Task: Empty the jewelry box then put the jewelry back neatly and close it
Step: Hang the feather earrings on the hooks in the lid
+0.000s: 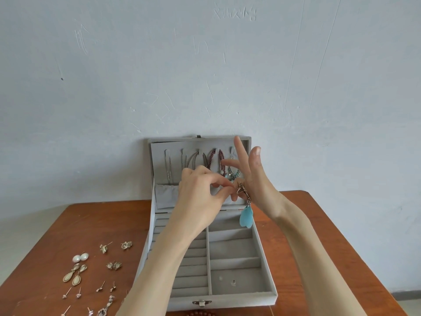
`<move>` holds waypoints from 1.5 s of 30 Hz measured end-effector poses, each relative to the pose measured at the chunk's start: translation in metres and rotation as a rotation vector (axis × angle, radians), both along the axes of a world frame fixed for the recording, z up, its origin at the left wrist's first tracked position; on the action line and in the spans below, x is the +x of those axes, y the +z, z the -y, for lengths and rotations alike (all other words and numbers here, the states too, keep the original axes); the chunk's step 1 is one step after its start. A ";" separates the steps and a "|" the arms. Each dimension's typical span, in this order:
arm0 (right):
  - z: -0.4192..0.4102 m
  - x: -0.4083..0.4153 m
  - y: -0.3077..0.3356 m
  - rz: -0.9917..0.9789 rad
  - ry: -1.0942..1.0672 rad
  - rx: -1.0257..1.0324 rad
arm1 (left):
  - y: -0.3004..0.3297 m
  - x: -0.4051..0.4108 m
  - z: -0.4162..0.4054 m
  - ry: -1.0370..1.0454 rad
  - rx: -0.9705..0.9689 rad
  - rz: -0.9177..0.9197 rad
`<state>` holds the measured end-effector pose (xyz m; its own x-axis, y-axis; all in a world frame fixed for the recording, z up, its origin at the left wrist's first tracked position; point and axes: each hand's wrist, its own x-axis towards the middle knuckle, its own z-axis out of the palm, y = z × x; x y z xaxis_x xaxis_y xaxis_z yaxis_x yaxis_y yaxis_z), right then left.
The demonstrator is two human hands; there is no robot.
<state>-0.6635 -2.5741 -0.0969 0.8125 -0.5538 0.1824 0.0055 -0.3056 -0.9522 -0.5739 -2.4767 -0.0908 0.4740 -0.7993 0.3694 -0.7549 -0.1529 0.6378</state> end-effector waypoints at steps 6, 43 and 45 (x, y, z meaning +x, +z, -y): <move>0.005 -0.004 -0.001 -0.093 -0.164 -0.047 | -0.001 0.009 -0.003 0.020 -0.071 -0.039; 0.000 -0.007 0.006 -0.096 -0.150 0.403 | 0.008 0.031 -0.020 -0.020 0.064 0.032; -0.001 -0.005 0.007 -0.028 -0.069 0.412 | 0.006 0.034 -0.020 0.003 0.060 0.022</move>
